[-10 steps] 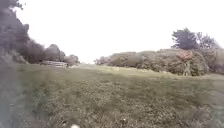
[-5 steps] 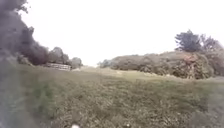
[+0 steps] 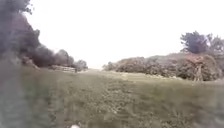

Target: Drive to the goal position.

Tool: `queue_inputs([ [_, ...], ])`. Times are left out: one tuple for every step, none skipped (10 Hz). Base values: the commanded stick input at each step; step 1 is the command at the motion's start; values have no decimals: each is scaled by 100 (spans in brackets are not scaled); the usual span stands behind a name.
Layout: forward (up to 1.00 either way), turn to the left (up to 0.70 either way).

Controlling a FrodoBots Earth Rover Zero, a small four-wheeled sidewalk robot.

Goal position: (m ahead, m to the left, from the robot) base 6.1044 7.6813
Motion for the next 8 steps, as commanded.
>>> queue_inputs([
  [70,14],
  [70,14],
  [70,14],
  [70,14],
  [70,14],
  [70,14],
  [70,14],
  [70,14],
])
